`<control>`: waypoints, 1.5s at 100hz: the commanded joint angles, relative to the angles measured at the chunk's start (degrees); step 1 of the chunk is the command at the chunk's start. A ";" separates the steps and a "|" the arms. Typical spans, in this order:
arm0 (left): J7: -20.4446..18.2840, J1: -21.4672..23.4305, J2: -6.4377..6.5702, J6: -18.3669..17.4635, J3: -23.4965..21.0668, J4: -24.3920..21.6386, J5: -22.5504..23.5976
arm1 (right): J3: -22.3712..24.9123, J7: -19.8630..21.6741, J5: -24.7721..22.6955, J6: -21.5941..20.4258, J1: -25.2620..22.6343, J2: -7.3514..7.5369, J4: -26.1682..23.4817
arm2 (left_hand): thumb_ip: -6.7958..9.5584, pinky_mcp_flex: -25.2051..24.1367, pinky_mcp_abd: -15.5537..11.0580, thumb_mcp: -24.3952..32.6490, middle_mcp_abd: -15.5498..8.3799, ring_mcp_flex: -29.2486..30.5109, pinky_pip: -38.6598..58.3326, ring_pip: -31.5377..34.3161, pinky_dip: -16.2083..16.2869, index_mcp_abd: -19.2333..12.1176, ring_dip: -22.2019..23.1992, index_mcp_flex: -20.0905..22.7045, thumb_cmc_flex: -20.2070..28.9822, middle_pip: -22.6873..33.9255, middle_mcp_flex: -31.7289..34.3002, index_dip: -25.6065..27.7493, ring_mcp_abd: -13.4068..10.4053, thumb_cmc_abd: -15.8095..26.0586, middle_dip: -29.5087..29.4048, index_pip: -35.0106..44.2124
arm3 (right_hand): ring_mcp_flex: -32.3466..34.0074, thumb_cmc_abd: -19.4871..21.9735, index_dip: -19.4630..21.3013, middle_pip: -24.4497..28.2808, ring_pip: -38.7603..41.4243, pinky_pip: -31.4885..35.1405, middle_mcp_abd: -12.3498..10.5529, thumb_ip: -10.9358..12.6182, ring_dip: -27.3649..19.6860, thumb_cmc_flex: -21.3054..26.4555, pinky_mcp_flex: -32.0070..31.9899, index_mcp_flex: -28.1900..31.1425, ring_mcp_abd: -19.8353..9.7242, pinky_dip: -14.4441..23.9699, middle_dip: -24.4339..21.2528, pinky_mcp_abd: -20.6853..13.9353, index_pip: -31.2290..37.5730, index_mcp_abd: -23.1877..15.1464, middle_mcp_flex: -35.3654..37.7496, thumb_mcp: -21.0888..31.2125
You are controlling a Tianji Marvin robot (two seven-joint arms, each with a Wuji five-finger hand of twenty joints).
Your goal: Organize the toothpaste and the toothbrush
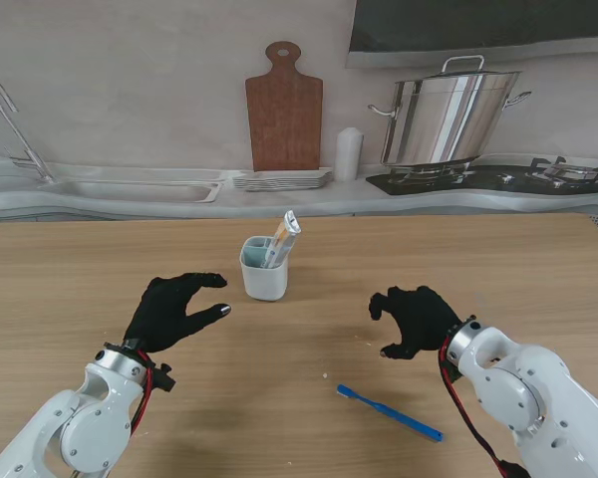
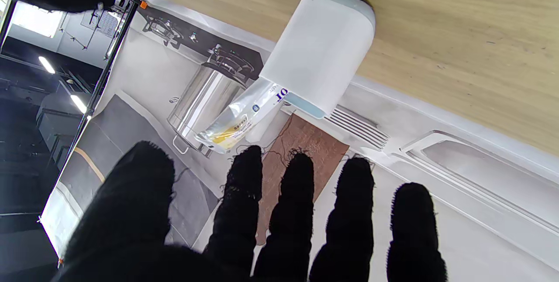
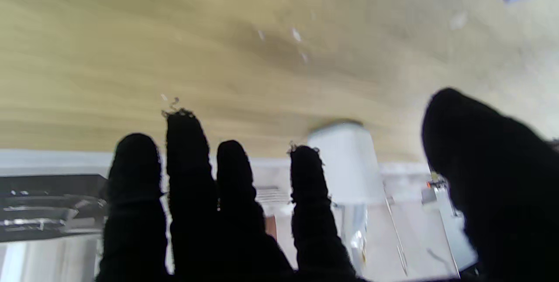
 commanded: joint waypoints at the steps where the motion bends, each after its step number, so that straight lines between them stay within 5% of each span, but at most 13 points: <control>1: -1.08 0.14 -0.07 -0.09 0.22 -0.59 0.18 | 0.05 0.60 -0.61 0.09 -2.72 0.51 1.51 | 2.23 -0.12 0.47 -0.88 -0.36 0.98 0.26 0.66 0.46 -0.64 0.00 0.77 0.24 0.34 1.38 0.14 -0.23 1.51 -1.72 0.38 | 0.95 -2.37 1.01 2.57 2.14 1.80 -1.44 -2.84 1.88 0.79 0.35 -0.08 -1.32 1.06 1.20 -0.46 1.59 0.40 0.58 1.66; 38: -0.84 1.13 -0.01 0.01 0.06 -1.35 1.00 | 4.96 -0.02 -3.01 -1.56 -11.14 0.66 -0.28 | 2.21 -0.05 0.54 -0.82 -0.50 1.22 0.28 0.69 0.44 -0.79 0.07 0.90 0.20 0.38 1.63 0.20 -0.24 1.54 -1.67 0.50 | 0.75 -4.08 1.76 5.84 5.93 2.38 -1.64 -3.54 3.47 0.74 -0.62 0.13 -1.73 1.74 2.38 -0.64 2.78 0.02 0.28 2.94; 66: -0.85 1.87 0.01 0.31 -0.22 -2.02 1.26 | 7.29 -0.74 0.20 -0.83 -16.23 0.04 -2.75 | 2.20 0.03 0.61 -0.79 -0.49 1.39 0.32 0.66 0.45 -0.74 0.10 0.97 0.20 0.36 1.77 0.22 -0.29 1.57 -1.66 0.53 | -0.72 1.13 1.63 5.46 5.94 2.53 -0.36 -2.41 3.52 -0.16 -2.31 -0.10 -0.40 2.20 2.10 0.16 2.38 0.86 -0.76 0.79; 100: -0.85 2.77 0.06 -0.36 -0.83 -2.99 1.64 | 6.40 -0.49 -2.23 0.54 -18.36 0.24 -3.25 | 2.17 0.14 0.70 -0.83 -0.53 2.02 0.35 0.81 0.47 -0.88 0.21 1.30 0.15 0.45 2.40 0.28 -0.31 1.50 -1.60 0.67 | -4.93 -4.42 1.66 6.85 6.58 3.16 2.65 -3.49 3.87 0.89 -3.65 -3.44 -0.15 2.99 2.13 -0.49 2.88 2.27 -8.24 2.71; 131: -0.60 2.73 -0.03 -0.44 -0.76 -3.16 1.36 | 3.94 -0.06 -4.04 2.31 -16.82 0.61 -1.25 | 2.18 0.28 0.84 -0.79 -0.67 2.62 0.45 1.02 0.51 -1.14 0.41 1.89 0.15 0.53 3.07 0.41 -0.37 1.48 -1.50 0.98 | -1.32 -4.71 3.79 12.49 14.13 6.73 1.38 -3.09 6.39 5.31 0.39 -0.31 -2.39 4.77 6.07 -1.77 6.39 1.34 -5.18 6.84; 150: -0.63 2.91 -0.01 -0.42 -0.84 -3.33 1.50 | 3.13 0.69 -3.71 3.48 -16.46 0.67 -0.74 | 2.17 0.38 0.92 -0.76 -0.68 2.88 0.52 1.09 0.54 -1.30 0.51 2.19 0.13 0.55 3.36 0.51 -0.44 1.49 -1.45 1.19 | 6.16 -6.97 6.12 14.90 19.99 9.73 -2.43 -3.06 7.91 10.95 7.01 5.12 -6.03 5.71 11.18 -3.04 9.97 -2.65 2.56 10.45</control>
